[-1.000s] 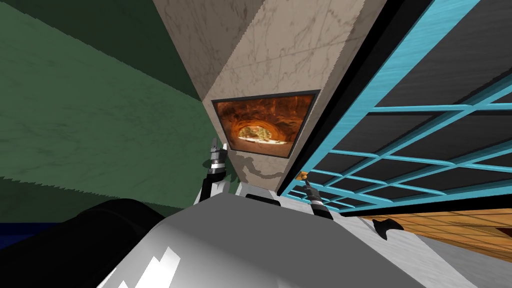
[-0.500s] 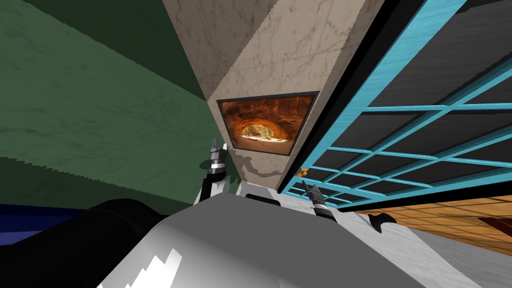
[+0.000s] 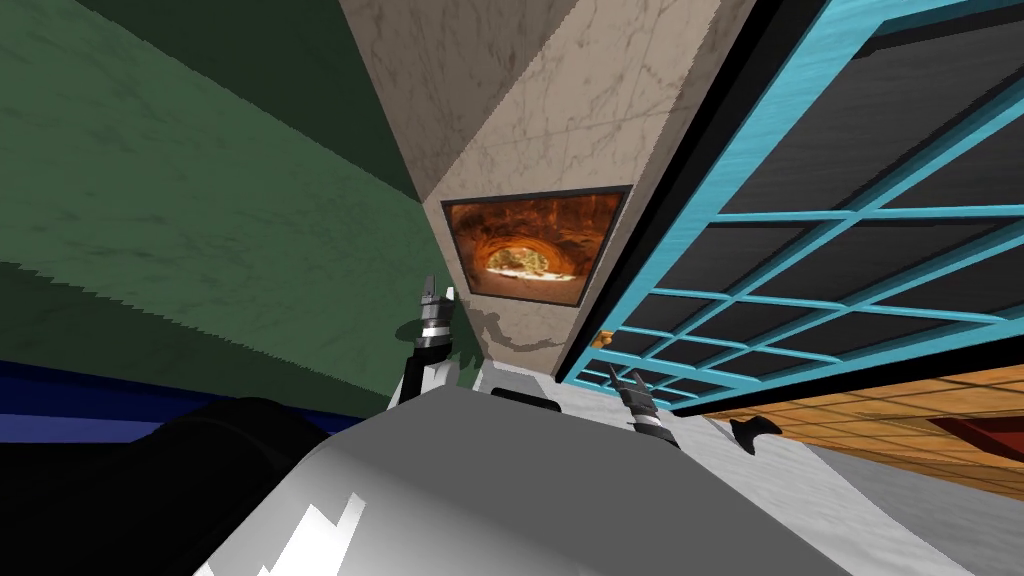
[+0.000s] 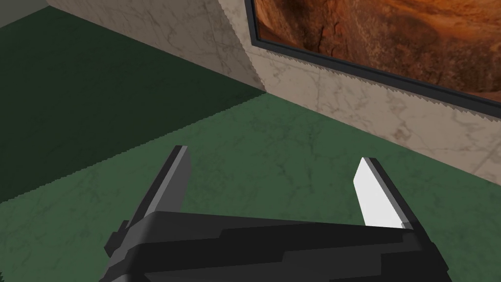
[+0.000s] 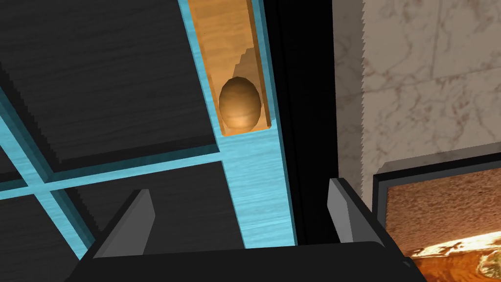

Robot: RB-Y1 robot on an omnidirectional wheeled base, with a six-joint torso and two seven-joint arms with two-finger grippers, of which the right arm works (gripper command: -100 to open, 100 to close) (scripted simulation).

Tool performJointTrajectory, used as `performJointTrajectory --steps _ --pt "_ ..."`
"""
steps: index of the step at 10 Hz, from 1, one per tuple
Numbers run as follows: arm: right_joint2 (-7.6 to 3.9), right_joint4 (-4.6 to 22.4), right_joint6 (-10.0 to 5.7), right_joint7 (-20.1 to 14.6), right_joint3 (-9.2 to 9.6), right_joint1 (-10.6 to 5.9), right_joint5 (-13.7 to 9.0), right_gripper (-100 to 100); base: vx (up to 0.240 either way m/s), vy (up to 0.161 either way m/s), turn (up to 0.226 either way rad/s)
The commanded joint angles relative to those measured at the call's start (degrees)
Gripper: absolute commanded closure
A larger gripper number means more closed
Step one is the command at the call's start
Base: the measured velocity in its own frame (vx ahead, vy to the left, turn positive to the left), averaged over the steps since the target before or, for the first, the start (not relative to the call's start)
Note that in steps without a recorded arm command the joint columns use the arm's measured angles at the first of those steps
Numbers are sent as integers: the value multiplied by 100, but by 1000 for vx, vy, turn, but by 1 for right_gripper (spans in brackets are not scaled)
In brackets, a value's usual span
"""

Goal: Pull the door open

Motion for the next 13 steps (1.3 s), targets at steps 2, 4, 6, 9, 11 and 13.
performJointTrajectory --steps 2,4,6,9,11,13 --pt "-7 -60 3 99 -13 57 14 -100 -32 16 -7" --pt "23 -47 41 161 -39 15 2 -100 141 6 33" --pt "55 -26 77 203 -65 -35 -12 -100 217 -58 37" --pt "97 2 124 259 -99 -101 -31 -100 188 -27 34" --pt "89 -18 120 246 -92 -83 -27 100 24 1 -5" --pt "89 -18 120 246 -92 -83 -27 100 -24 0 10"
